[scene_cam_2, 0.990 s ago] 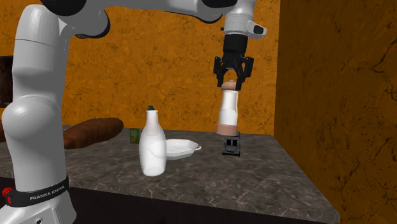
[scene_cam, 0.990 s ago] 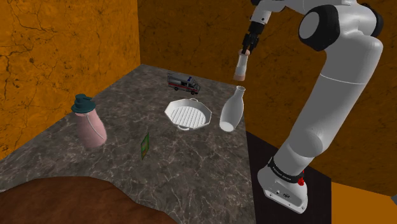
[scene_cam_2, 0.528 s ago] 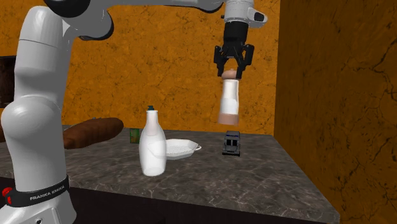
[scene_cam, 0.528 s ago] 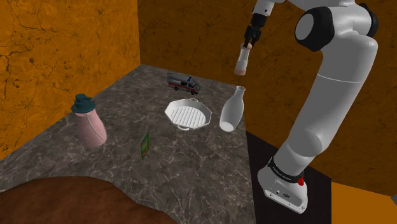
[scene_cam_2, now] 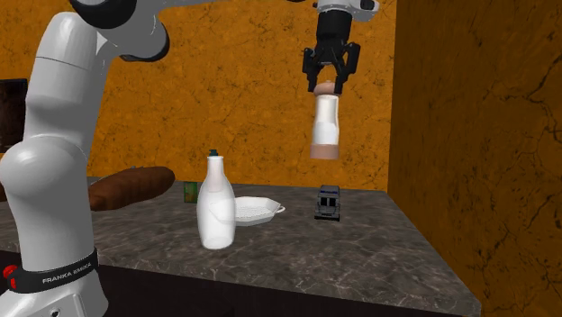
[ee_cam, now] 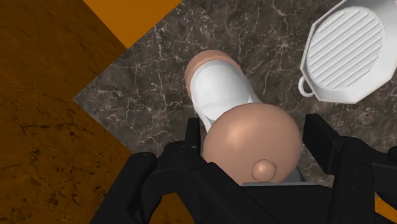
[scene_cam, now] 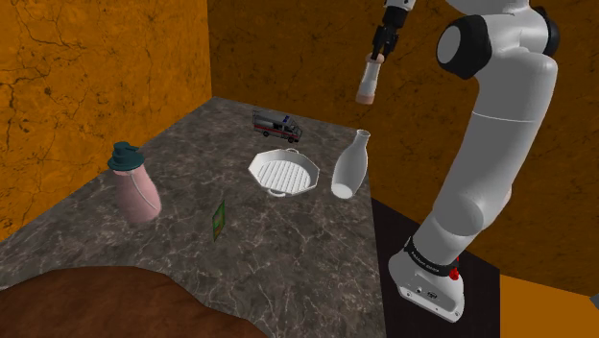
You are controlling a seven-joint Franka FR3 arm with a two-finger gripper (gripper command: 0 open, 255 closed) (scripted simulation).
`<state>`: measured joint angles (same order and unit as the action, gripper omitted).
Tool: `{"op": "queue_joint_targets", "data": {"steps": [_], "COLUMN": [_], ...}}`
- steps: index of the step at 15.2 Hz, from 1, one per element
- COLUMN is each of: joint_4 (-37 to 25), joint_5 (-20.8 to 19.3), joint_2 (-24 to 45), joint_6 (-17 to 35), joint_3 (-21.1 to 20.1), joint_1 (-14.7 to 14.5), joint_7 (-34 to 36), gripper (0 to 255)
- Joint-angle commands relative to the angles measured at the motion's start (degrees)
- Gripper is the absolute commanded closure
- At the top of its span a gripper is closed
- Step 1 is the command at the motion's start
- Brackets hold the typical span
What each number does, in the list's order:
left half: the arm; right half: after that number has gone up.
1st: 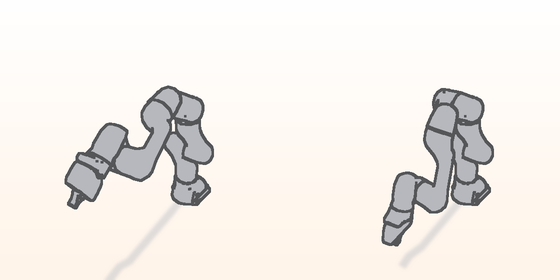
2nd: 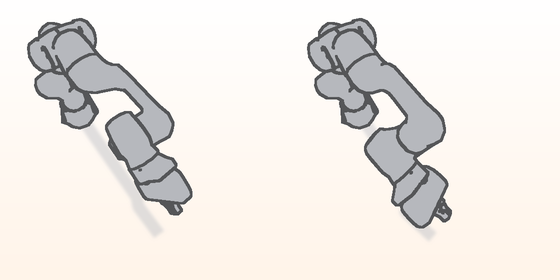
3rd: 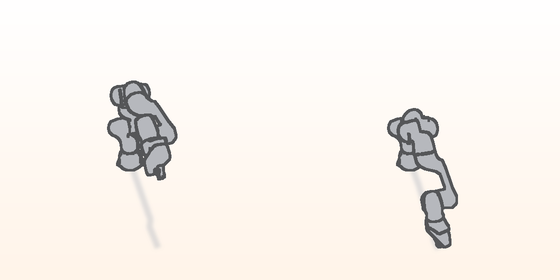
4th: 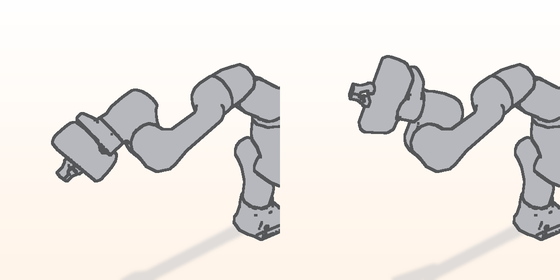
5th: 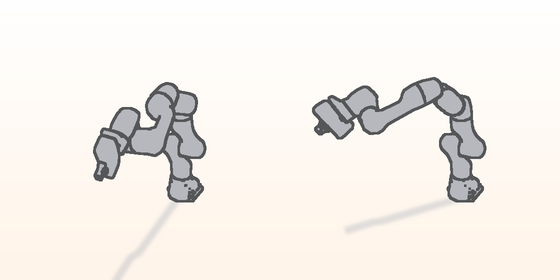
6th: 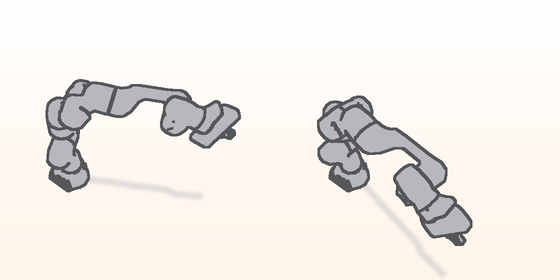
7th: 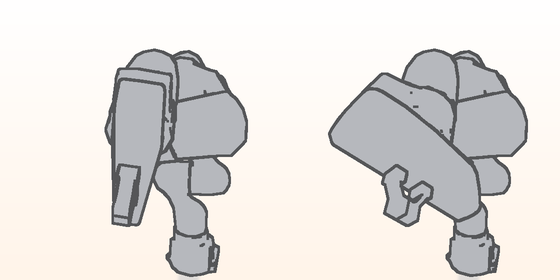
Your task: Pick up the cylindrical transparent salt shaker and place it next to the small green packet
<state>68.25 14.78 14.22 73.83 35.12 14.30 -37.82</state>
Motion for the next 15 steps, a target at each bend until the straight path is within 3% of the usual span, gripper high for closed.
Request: {"op": "queue_joint_targets", "data": {"steps": [1, 7, 15], "joint_4": [0.91, 10.53, 17.38], "joint_5": [-0.64, -4.75, -6.89], "joint_2": [-1.27, -9.49, -15.45], "joint_6": [0.05, 4.15, 7.57], "joint_3": [-0.41, -4.05, -10.25], "joint_1": [-1.34, -9.30, -16.29], "joint_7": [1.51, 11.25, 23.77], "gripper": [255, 255, 255]}}
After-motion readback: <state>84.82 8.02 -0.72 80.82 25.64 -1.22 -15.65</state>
